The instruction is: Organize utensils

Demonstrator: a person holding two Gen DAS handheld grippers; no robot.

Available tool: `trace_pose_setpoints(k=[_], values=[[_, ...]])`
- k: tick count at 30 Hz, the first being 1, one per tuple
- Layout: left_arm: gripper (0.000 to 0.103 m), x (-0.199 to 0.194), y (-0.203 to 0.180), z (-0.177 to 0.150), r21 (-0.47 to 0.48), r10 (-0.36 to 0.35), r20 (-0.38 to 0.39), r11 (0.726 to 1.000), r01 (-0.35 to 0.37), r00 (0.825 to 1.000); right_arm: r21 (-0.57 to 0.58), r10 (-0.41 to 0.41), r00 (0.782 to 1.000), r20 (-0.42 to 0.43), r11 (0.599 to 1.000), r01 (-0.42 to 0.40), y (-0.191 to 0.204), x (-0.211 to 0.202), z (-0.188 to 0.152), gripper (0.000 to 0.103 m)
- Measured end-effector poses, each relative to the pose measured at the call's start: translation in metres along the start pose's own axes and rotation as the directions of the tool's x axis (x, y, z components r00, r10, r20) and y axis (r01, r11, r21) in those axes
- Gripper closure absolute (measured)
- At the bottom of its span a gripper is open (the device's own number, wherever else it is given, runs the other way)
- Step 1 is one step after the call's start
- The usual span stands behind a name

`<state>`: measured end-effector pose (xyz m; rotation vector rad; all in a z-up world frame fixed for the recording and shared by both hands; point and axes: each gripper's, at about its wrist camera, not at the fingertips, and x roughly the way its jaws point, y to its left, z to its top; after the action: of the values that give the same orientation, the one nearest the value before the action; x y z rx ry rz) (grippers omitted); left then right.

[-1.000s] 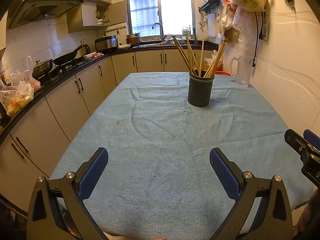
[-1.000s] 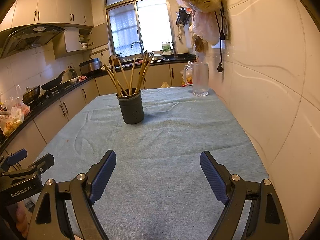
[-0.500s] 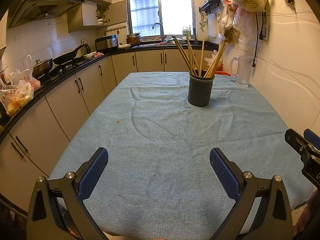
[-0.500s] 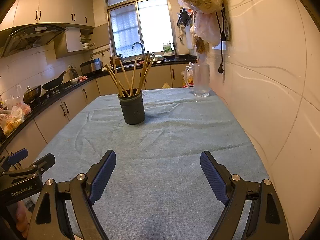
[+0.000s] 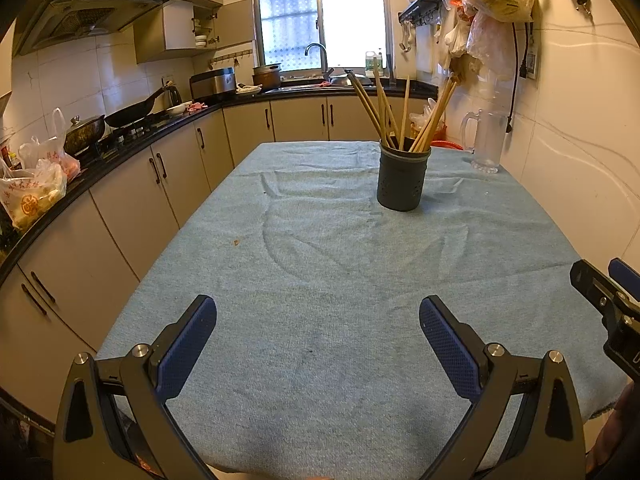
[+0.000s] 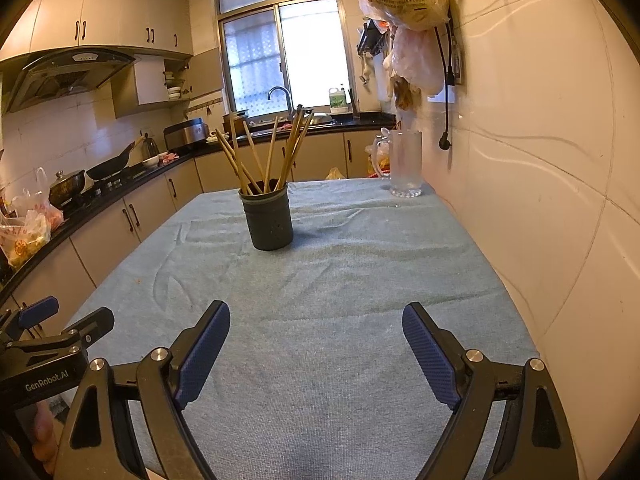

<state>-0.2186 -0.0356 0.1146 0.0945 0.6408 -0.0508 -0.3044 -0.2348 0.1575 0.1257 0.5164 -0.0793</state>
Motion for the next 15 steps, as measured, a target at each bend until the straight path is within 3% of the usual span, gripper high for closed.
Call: trace_pose_setpoints(k=[15], values=[[0.002,0.028,-0.002,0.006,0.022,-0.022,-0.040,1.000,0.023,0.999,-0.015,0.009,0.996,-0.090,1.000,-0.011,-0.001,0.039,0.003,0.012]])
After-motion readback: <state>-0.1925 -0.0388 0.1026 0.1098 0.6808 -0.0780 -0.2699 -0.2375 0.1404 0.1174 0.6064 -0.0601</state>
